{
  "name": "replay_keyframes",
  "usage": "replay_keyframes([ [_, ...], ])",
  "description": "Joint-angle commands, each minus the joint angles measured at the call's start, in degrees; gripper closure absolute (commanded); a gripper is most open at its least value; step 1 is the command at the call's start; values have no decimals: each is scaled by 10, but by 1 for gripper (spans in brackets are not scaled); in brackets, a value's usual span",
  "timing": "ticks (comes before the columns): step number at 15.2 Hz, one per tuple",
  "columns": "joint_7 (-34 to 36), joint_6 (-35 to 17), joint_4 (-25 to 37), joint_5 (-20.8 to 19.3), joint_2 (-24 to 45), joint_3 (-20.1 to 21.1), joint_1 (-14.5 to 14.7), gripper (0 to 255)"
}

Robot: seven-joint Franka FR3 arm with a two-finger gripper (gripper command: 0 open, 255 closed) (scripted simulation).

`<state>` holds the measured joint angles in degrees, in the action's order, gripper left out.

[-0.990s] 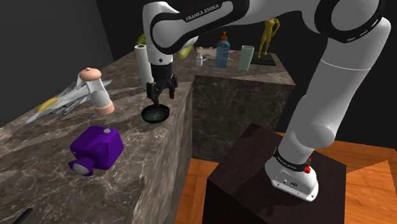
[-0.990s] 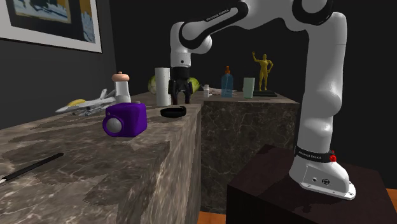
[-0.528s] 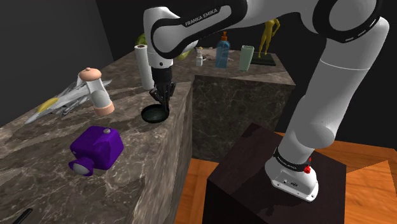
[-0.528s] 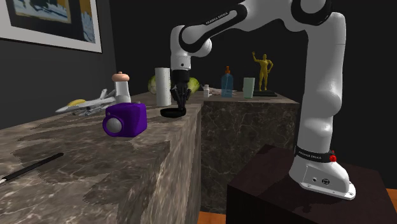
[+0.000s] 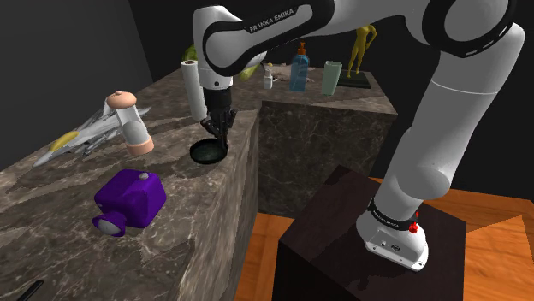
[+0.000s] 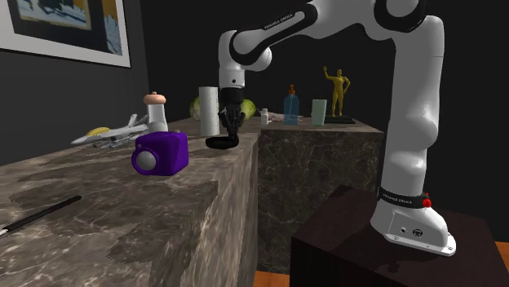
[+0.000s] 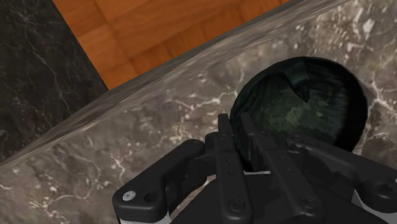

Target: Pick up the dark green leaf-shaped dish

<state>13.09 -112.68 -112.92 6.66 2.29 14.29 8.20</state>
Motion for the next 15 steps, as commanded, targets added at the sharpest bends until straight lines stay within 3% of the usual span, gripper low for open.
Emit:
replay_keyframes([
  [1,0,13,9,0,-4,0,0,255],
  [15,7,104,86,1,-18,-2,-2,255],
])
